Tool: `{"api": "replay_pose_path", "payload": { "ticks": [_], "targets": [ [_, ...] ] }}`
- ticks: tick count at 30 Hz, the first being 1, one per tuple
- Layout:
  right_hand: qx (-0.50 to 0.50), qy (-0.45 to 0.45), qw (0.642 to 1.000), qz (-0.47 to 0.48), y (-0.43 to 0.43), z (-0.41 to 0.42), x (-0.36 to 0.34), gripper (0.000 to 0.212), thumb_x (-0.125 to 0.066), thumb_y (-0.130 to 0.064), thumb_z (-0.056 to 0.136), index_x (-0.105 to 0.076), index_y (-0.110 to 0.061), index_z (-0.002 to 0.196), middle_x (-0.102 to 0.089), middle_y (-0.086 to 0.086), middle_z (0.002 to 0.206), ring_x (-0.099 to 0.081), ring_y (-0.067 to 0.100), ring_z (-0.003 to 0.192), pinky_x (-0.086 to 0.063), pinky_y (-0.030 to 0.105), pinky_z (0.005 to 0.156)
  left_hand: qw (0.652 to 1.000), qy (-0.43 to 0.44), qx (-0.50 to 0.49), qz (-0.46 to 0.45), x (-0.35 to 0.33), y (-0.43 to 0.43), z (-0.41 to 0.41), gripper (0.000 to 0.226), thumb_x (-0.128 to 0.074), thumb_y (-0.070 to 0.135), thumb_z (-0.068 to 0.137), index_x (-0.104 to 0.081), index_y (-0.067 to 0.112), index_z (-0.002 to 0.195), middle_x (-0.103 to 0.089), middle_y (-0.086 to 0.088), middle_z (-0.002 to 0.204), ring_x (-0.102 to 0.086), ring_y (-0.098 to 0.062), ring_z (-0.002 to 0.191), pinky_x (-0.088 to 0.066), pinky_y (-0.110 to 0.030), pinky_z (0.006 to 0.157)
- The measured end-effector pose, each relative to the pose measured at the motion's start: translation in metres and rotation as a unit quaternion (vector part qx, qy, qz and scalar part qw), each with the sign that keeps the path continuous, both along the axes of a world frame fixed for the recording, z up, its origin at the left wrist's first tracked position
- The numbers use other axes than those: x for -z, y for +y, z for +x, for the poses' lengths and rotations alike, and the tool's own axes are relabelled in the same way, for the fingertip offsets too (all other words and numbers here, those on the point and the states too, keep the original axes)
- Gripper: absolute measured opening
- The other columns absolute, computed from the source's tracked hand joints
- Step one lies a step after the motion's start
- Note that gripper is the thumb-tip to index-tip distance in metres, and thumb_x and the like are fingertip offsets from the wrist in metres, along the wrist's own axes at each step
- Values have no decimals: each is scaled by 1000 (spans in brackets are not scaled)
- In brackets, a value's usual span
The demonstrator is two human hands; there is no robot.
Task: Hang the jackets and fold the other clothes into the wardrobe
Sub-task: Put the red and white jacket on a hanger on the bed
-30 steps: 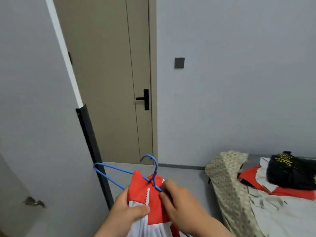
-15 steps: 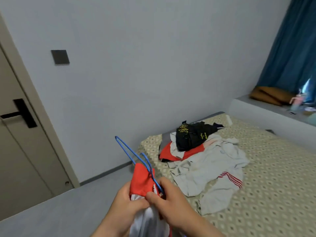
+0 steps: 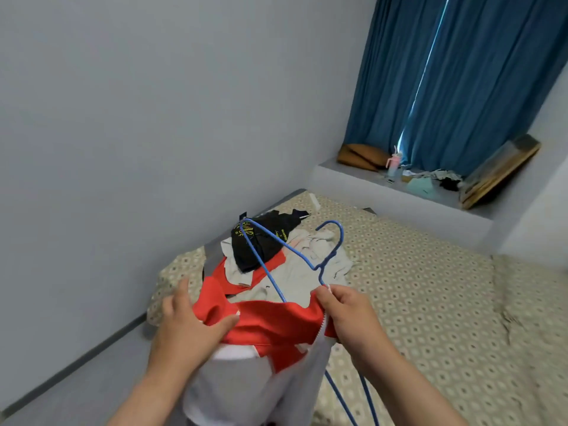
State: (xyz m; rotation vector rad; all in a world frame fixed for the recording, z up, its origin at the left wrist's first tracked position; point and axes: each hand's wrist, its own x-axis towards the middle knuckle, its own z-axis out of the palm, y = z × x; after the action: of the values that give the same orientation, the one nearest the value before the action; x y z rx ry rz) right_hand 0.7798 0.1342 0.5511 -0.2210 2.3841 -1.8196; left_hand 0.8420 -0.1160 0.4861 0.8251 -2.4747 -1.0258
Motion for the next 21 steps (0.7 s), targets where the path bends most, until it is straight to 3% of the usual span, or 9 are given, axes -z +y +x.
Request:
{"api": "replay_pose_path", "payload": {
  "ticks": [2,4,7,10,12,14,17,19,21],
  "targets": [
    [42,8,999,0,16,-8,-8,39,-62,-25,91,-51,-11,57,-45,3,57,-41,14,55,-32,30,57,993,-56,67,-83,0,11,-11,136,-69,86,37,-10,41,151,-35,1,133,-56,-25,115,-50,-40,88],
    [63,18,998,5,28,-14,-14,38,-61,-25,92,-53,-17,55,-45,1,55,-41,13,54,-32,29,56,976,-86,127,-154,1,23,-25,139,-62,88,33,-9,41,152,-35,3,129,-58,-22,110,-49,-36,81],
    [88,37,995,35,42,-17,-16,39,-60,-24,94,-53,-16,56,-43,-1,53,-39,11,51,-30,28,52,950,-131,197,-206,-2,35,-51,129,-62,80,43,-8,38,152,-33,0,131,-54,-23,111,-52,-34,83],
    [128,62,989,46,59,-18,-18,41,-61,-22,94,-52,-1,61,-41,0,53,-36,9,49,-29,24,47,927,-142,234,-256,-4,43,-72,104,-70,57,65,-14,34,149,-30,-6,133,-49,-27,116,-51,-35,85],
    [146,73,985,51,74,-20,-22,40,-62,-22,93,-52,2,62,-42,0,53,-36,10,49,-28,24,47,918,-133,262,-268,-8,45,-84,99,-70,55,67,-18,33,148,-32,-5,131,-48,-27,118,-49,-34,88],
    [163,84,981,62,90,-23,-28,40,-62,-22,93,-54,-3,58,-42,-3,50,-36,8,47,-28,21,45,898,-179,342,-209,-12,47,-96,115,-73,62,57,-14,38,152,-31,0,140,-45,-23,128,-46,-32,97],
    [208,101,972,46,115,-30,-41,40,-63,-22,94,-57,-13,56,-45,-8,47,-38,5,45,-31,24,47,855,-258,450,7,-26,53,-103,121,-84,68,46,-23,47,148,-36,11,144,-45,-13,131,-45,-24,98],
    [233,123,964,27,128,-35,-51,38,-63,-20,94,-58,-13,57,-47,-11,46,-40,3,45,-34,25,49,848,-200,438,220,-34,56,-106,101,-88,53,48,-42,44,138,-51,13,134,-60,-11,115,-53,-23,87],
    [244,143,959,11,137,-40,-59,40,-62,-18,95,-59,-15,56,-49,-13,43,-41,0,42,-33,16,44,850,-134,437,262,-41,61,-107,100,-83,44,47,-45,36,140,-67,12,119,-67,-8,100,-54,-21,80]
  ]
}}
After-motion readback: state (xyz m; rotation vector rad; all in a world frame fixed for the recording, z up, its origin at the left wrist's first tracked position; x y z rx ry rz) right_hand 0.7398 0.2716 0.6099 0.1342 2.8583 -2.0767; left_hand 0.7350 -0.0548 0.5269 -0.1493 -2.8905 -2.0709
